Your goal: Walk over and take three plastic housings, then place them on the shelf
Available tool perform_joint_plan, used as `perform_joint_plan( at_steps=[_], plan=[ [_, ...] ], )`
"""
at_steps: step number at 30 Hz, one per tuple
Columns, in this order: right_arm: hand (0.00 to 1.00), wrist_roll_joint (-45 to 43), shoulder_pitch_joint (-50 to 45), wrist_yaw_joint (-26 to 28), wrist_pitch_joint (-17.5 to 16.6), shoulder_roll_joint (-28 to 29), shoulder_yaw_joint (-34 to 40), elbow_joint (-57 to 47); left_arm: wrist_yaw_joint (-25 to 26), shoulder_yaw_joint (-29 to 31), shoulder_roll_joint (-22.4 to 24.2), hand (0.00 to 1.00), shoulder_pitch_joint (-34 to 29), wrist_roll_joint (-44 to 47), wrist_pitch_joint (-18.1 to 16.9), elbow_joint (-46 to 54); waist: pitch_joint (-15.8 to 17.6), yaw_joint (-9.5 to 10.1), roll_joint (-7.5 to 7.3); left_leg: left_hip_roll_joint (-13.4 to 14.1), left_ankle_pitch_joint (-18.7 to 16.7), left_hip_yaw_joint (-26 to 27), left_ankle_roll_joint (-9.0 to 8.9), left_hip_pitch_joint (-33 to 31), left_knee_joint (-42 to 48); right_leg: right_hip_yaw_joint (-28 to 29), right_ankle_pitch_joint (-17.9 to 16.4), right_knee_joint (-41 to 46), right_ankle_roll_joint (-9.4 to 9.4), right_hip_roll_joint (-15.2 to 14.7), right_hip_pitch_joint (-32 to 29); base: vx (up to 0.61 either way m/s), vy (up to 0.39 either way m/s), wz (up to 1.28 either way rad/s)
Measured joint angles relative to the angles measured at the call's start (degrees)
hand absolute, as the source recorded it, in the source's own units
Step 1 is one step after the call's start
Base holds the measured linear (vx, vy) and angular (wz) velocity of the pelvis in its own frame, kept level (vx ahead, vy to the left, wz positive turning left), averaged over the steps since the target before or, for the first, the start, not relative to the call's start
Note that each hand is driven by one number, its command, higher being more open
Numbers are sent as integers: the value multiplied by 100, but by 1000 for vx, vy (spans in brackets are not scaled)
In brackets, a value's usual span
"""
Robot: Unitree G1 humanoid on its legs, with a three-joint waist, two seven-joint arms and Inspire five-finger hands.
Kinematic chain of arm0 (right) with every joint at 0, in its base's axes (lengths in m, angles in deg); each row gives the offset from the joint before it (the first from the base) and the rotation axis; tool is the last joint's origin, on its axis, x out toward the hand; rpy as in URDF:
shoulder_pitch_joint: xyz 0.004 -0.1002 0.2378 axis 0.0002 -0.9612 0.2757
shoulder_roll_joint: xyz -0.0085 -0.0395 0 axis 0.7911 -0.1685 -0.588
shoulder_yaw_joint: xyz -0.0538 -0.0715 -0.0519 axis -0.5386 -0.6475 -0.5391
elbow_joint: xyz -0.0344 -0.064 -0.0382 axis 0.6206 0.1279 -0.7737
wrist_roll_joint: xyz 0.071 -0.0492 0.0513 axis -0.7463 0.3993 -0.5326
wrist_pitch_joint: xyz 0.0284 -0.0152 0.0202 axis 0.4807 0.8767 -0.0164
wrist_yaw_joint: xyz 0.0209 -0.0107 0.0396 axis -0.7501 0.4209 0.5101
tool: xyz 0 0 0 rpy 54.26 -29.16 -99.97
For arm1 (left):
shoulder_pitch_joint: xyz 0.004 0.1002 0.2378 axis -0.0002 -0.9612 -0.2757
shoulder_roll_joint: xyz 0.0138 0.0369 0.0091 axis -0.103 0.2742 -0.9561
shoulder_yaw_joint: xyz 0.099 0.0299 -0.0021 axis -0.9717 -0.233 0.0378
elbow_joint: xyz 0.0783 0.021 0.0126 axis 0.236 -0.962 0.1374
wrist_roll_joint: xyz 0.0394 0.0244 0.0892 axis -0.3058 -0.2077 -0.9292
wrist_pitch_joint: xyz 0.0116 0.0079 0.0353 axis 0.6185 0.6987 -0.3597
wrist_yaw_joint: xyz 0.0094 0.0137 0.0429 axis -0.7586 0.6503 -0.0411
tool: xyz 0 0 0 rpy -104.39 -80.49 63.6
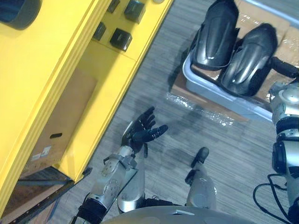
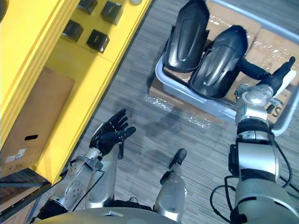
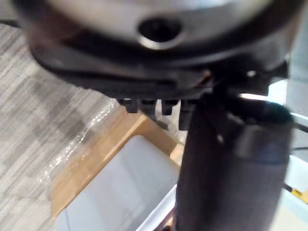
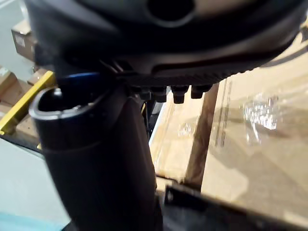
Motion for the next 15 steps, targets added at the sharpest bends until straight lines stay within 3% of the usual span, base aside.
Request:
perform_joint_plan(
  at_steps=[4,6,7,10,15],
  plan=[
    [100,-20,303,656,439,-244,-236,114,0,-10,74,100,16,55,-4,-201,68,124,67,-30,120,-81,-9,-131,-92,-94,0,0,0,10,-115,-12,-2,9],
    [100,-20,311,839,490,-263,-276,138,5,-10,87,100,21,56,-3,-250,69,128,66,-40,120,-103,-8,-144,-96,-131,0,1,0,10,-110,7,-4,8],
    [0,1,341,1002,514,-349,-310,210,9,-8,88,100,46,55,-3,-260,70,130,66,-50,122,-121,-7,-160,-94,-140,0,5,0,10,-112,1,3,7],
    [0,-2,436,1220,649,-506,-372,280,12,-6,90,100,170,55,-5,-333,95,131,80,-51,123,-134,-7,-178,-85,-151,-1,27,1,10,-126,-15,4,2],
    [0,19,531,1508,1185,-926,-335,440,42,-9,103,100,196,47,-84,-334,155,123,97,-36,216,-135,-41,-135,-241,-169,-38,124,-39,8,-195,-45,-3,0]
  ],
)
